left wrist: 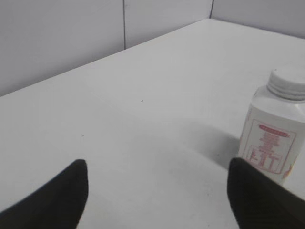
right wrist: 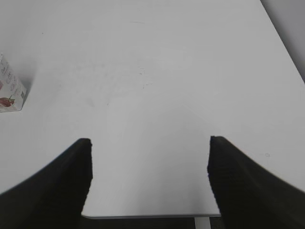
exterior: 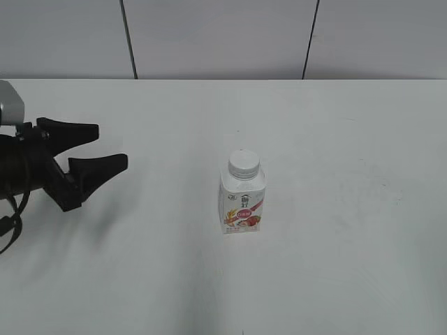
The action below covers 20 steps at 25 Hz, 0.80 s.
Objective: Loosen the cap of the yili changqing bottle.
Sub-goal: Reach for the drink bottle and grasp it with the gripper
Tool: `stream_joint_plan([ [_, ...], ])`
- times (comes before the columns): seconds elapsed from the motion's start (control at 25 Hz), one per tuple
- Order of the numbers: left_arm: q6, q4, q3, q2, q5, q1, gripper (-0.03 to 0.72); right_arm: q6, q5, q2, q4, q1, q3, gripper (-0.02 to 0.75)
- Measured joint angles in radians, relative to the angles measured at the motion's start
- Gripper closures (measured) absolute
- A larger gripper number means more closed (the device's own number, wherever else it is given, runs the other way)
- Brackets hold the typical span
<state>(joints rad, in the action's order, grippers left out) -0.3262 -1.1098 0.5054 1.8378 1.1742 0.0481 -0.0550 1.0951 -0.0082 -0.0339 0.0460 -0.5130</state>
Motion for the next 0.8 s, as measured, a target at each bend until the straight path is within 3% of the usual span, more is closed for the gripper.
stream_joint_plan([
  [0.28, -0.042, -0.210, 0.059, 0.051, 0.025, 0.000, 0.094, 0.000, 0.000, 0.000, 0.000, 0.000, 0.000, 0.146],
  [0.48, -0.051, -0.246, 0.110, 0.051, 0.028, -0.011, 0.095, 0.000, 0.000, 0.000, 0.000, 0.000, 0.000, 0.146],
  [0.8, -0.052, -0.201, 0.156, 0.051, 0.001, -0.204, 0.096, 0.000, 0.000, 0.000, 0.000, 0.000, 0.000, 0.146],
])
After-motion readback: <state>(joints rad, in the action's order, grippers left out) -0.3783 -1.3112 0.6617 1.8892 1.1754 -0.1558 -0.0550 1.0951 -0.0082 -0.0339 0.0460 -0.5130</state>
